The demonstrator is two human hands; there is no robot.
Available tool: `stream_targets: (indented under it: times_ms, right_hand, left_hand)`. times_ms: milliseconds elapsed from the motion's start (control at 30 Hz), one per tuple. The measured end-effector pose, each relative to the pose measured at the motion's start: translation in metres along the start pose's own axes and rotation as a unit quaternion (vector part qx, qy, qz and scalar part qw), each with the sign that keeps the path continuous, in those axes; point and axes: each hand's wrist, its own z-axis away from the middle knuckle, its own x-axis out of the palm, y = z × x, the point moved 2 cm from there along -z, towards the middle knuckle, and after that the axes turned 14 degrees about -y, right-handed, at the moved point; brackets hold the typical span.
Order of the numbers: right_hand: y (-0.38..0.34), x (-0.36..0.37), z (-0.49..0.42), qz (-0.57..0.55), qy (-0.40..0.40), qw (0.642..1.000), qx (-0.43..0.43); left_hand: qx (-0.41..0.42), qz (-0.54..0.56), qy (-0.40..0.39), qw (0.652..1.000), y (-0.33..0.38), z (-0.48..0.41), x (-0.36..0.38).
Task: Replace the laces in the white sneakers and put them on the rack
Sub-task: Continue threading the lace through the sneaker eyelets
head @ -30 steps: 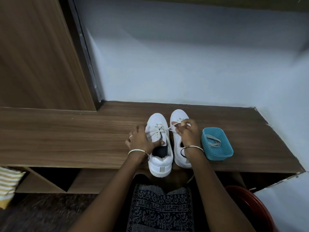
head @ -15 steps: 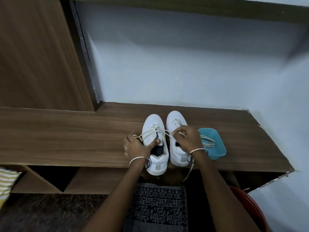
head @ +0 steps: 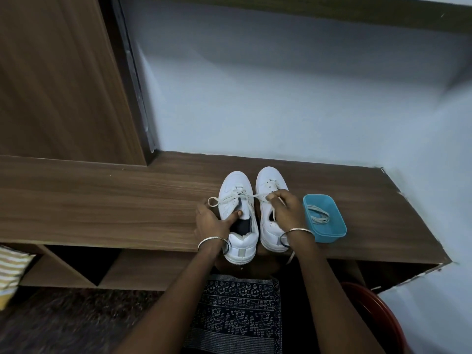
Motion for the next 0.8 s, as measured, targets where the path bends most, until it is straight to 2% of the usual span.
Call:
stream_targets:
  times_ms: [33, 67, 133, 167, 233, 333, 367, 433, 500, 567, 667, 800]
  right_hand:
    - [0.000, -0.005, 0.004, -0.122, -0.003, 0.992, 0.020]
    - [-0.001, -0.010, 0.007, -0.247, -0.010, 0.968, 0.035]
    - [-0.002, -0.021, 0.011, -0.449, -0.035, 0.892, 0.038]
    - [-0.003, -0.027, 0.014, -0.499, -0.049, 0.864, 0.033]
    - [-0.001, -0.038, 0.018, -0.539, -0.048, 0.840, 0.023]
    - [0.005, -0.048, 0.020, -0.541, -0.024, 0.840, 0.027]
    - [0.003, -0.049, 0.021, -0.521, -0.027, 0.853, 0.027]
    - [0.001, -0.048, 0.019, -0.425, -0.020, 0.904, 0.045]
    - [-0.003, -0.039, 0.014, -0.244, -0.007, 0.969, 0.048]
    - [-0.009, -0.023, 0.006, -0.048, -0.027, 0.998, 0.026]
    - [-0.015, 0.004, -0.008, 0.116, -0.076, 0.990, 0.016]
    - [-0.025, 0.029, -0.020, 0.290, -0.094, 0.952, 0.030]
  left_hand:
    - [-0.002, 0.005, -0.006, 1.000, 0.000, 0.000, 0.000]
    - [-0.003, 0.005, -0.013, 1.000, 0.001, 0.001, 0.000]
    - [0.000, -0.007, -0.024, 1.000, 0.003, 0.002, 0.001]
    - [0.001, -0.013, -0.029, 0.999, 0.004, 0.003, 0.002]
    - [0.005, -0.018, -0.036, 0.999, 0.006, 0.003, 0.002]
    - [0.006, -0.025, -0.041, 0.999, 0.006, 0.003, 0.002]
    - [0.005, -0.028, -0.045, 0.999, 0.007, 0.003, 0.002]
    - [0.006, -0.036, -0.050, 0.998, 0.008, 0.004, 0.001]
    - [0.011, -0.055, -0.053, 0.997, 0.010, 0.004, 0.000]
    - [0.025, -0.091, -0.050, 0.994, 0.013, 0.003, -0.001]
    - [0.055, -0.163, -0.049, 0.984, 0.017, -0.001, -0.001]
    - [0.082, -0.172, -0.052, 0.980, 0.023, -0.008, 0.000]
